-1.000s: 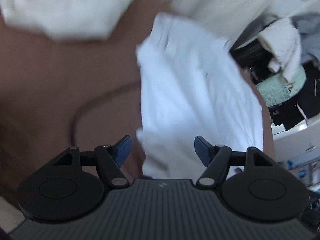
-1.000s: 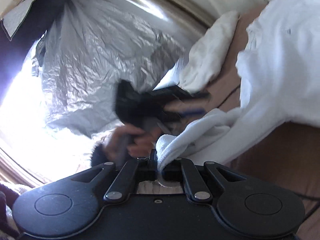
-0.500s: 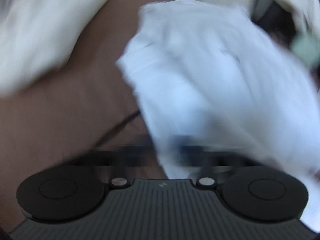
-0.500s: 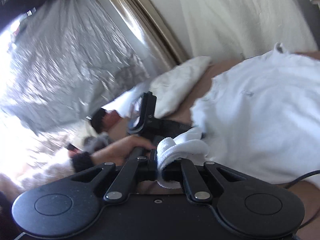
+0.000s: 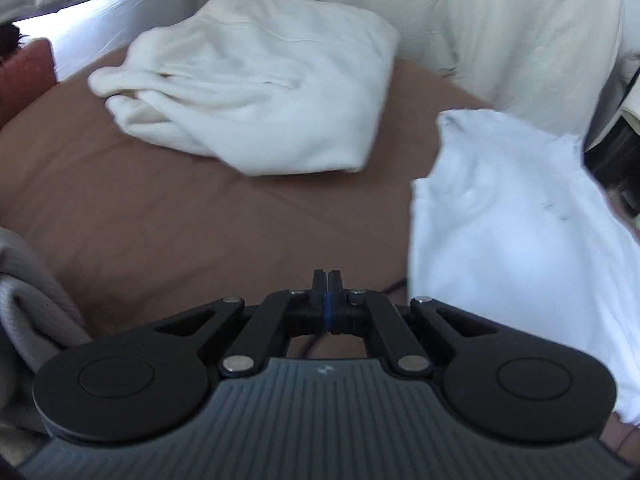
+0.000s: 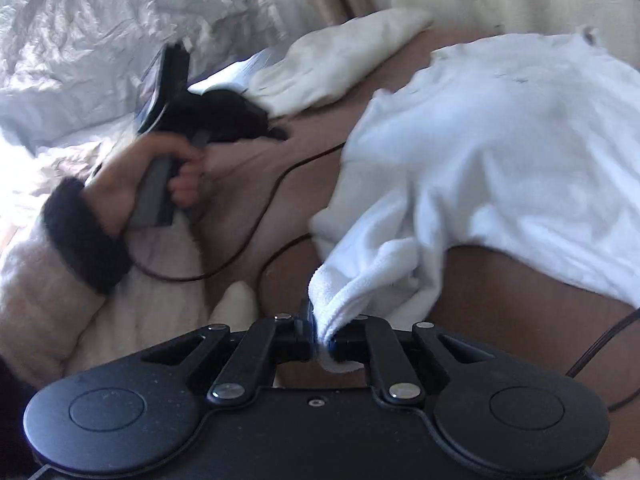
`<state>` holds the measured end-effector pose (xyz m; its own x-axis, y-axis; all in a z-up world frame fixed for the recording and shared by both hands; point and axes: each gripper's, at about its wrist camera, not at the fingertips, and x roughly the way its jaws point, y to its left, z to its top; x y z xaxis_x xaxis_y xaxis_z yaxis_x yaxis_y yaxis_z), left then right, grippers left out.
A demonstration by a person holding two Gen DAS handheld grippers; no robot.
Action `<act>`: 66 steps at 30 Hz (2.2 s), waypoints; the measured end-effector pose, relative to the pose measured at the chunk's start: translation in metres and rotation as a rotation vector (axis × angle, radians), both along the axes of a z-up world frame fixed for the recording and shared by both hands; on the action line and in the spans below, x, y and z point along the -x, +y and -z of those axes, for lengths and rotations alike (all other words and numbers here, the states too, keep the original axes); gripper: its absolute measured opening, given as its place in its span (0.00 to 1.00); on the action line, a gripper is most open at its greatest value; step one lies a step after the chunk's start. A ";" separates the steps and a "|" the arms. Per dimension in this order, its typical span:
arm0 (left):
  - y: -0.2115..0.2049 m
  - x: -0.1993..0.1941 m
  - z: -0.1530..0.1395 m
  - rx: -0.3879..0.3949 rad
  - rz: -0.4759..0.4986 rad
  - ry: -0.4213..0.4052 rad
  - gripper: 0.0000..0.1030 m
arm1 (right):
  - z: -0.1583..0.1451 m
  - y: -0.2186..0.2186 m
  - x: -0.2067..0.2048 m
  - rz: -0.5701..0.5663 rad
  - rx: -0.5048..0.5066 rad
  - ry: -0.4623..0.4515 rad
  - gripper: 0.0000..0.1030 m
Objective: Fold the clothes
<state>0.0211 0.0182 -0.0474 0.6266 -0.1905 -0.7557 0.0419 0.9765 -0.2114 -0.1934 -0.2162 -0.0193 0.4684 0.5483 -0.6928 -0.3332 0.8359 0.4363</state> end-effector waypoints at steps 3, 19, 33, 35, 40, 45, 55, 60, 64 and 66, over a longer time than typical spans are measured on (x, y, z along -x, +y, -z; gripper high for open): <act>-0.028 0.007 -0.007 -0.099 0.092 -0.067 0.03 | -0.014 -0.012 0.003 -0.030 -0.145 0.031 0.45; -0.069 -0.006 0.033 0.077 0.139 0.136 0.42 | -0.063 -0.284 0.043 0.929 0.165 0.120 0.65; -0.070 -0.023 0.052 0.222 0.133 0.148 0.60 | 0.054 -0.356 -0.029 0.909 0.113 0.336 0.65; -0.073 -0.027 0.056 0.253 0.125 0.151 0.61 | 0.057 -0.342 -0.033 0.835 0.176 0.298 0.40; -0.099 -0.025 0.056 0.060 0.164 0.094 0.58 | 0.031 -0.269 -0.051 0.685 0.747 0.046 0.05; -0.108 -0.021 0.055 -0.036 0.207 0.076 0.58 | 0.023 -0.268 -0.060 0.793 0.895 0.024 0.08; -0.068 -0.031 0.063 0.272 0.134 0.166 0.66 | 0.000 -0.342 0.043 0.973 0.295 0.119 0.61; -0.092 -0.023 0.050 0.152 0.231 0.117 0.13 | 0.000 -0.344 0.106 0.864 -0.051 0.154 0.64; -0.108 -0.018 0.043 0.048 0.237 0.076 0.16 | 0.024 -0.343 0.102 0.751 -0.050 0.212 0.66; -0.101 -0.022 0.050 0.070 0.205 0.108 0.28 | 0.040 -0.344 0.100 0.711 -0.145 0.225 0.66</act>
<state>0.0429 -0.0828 -0.0975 0.4861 -0.3594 -0.7966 0.2110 0.9328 -0.2921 -0.2933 -0.5603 -0.0593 0.5988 0.2600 -0.7575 0.3749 0.7448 0.5521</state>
